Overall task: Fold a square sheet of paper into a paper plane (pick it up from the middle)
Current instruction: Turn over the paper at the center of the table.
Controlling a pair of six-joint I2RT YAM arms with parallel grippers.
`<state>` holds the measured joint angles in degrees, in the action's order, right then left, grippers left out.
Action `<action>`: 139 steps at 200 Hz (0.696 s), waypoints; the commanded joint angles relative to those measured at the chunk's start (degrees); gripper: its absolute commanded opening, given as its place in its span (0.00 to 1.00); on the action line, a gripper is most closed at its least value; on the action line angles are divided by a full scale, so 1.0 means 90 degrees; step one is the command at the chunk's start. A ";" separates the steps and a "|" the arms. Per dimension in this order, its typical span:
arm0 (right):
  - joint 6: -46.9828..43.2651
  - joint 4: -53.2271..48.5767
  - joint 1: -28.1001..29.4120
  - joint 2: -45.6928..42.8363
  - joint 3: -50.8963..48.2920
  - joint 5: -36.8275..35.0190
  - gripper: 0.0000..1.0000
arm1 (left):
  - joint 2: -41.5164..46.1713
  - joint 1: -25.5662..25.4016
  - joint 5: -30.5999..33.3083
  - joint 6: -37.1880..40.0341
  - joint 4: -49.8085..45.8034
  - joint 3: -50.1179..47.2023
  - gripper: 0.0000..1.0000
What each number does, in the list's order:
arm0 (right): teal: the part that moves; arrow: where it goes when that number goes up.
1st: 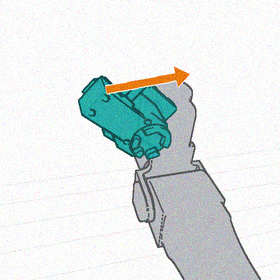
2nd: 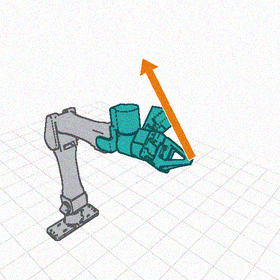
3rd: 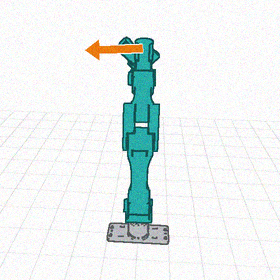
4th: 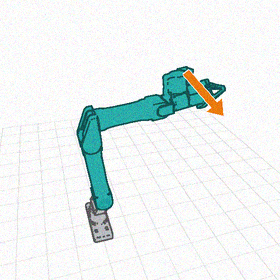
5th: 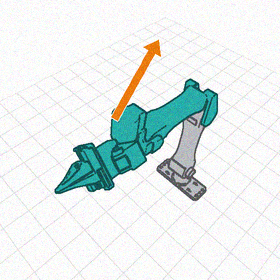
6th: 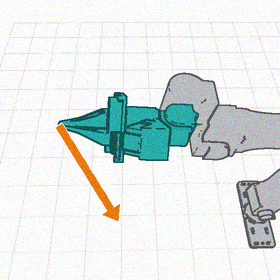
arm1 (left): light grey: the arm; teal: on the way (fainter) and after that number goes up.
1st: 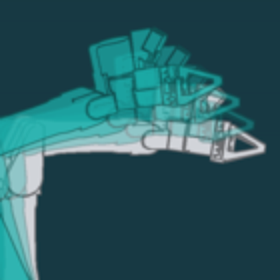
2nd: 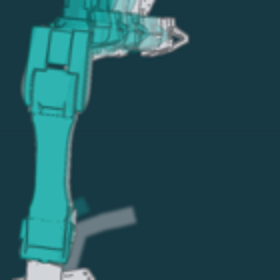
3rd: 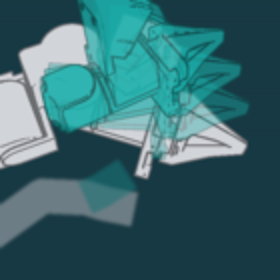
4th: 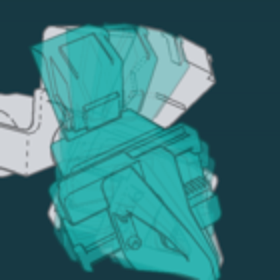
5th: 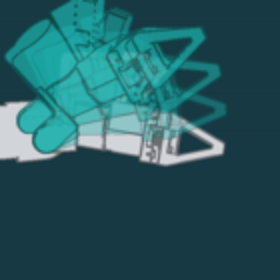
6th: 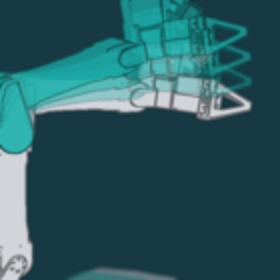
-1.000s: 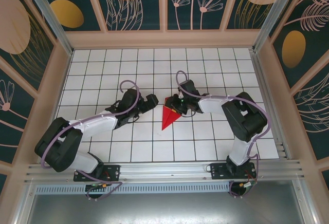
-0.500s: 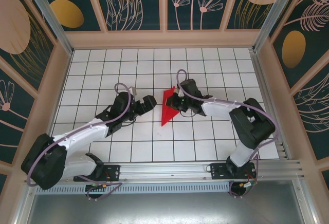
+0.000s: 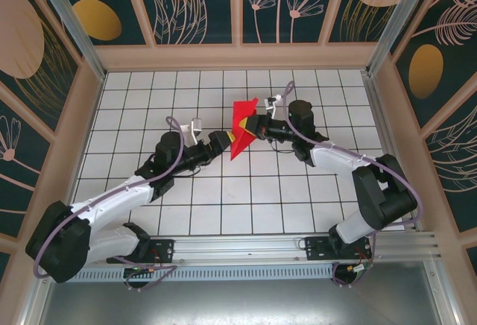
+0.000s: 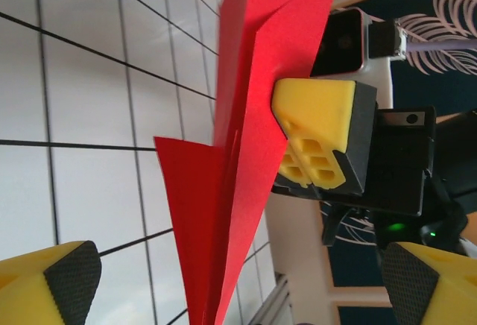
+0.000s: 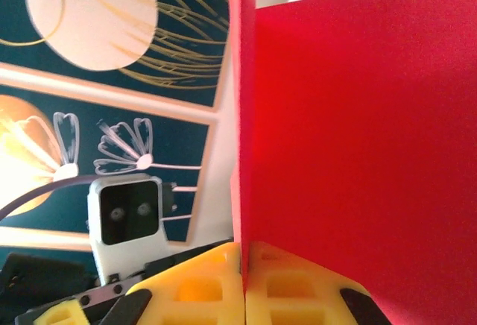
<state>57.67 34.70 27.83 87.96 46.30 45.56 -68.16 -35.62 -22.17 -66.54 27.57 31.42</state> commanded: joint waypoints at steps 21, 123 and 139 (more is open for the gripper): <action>0.0829 0.1094 0.0048 0.0361 0.0088 0.0732 0.07 | -0.0605 0.0029 -0.0701 -0.0406 0.1270 0.0242 0.93; 0.0997 0.1103 0.0048 0.0634 0.0235 0.1075 0.09 | -0.0797 0.0030 -0.0365 -0.0262 0.1181 0.0376 0.29; 0.0852 0.0935 0.0024 0.0617 0.0279 0.1079 0.12 | -0.0730 0.0025 -0.0233 -0.0061 0.0823 0.0463 0.22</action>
<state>66.48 41.67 28.12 92.86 46.70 53.56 -75.29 -35.62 -26.00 -70.65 39.11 32.64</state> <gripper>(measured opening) 0.104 0.256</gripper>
